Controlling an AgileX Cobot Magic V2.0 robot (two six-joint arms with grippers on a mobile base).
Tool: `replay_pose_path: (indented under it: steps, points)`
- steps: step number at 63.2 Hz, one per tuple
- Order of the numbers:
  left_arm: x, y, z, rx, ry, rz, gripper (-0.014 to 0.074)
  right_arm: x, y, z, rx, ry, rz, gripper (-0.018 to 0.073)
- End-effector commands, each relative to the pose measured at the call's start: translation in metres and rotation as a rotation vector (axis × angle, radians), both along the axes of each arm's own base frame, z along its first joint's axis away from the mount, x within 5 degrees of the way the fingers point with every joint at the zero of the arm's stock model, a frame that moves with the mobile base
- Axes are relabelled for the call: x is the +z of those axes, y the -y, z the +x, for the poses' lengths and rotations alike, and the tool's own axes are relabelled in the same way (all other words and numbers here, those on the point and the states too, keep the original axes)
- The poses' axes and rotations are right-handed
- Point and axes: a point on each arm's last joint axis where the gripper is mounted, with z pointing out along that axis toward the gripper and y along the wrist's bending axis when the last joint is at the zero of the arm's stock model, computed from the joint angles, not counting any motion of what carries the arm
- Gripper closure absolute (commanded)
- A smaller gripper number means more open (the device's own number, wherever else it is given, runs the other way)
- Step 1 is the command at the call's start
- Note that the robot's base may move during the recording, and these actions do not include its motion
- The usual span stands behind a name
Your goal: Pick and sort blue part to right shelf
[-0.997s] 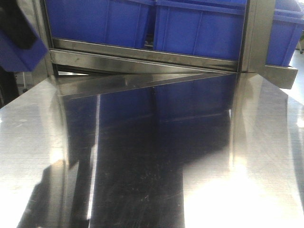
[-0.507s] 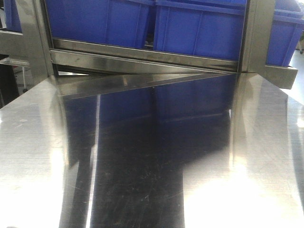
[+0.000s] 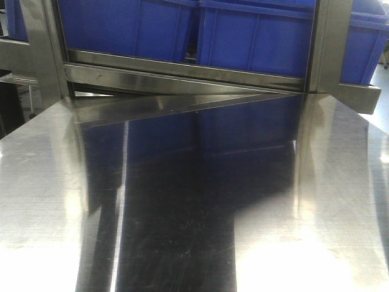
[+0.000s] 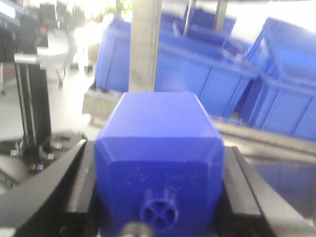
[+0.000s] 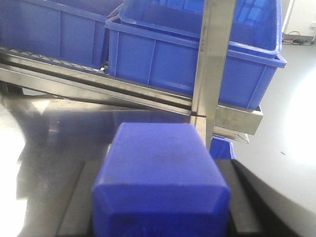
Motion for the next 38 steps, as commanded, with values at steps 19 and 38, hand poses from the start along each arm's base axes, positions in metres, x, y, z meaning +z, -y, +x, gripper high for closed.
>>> replay_pose_path:
  steps: [19, 38]
  points:
    - [0.0187, -0.0004, -0.0058, 0.002, 0.137, -0.004, 0.0284, 0.0177, 0.0006, -0.0007, -0.006, 0.118, 0.009, 0.026]
    - [0.0187, -0.0004, -0.0058, 0.002, 0.137, -0.004, 0.0284, 0.0177, 0.0006, -0.0007, -0.006, 0.118, 0.009, 0.026]
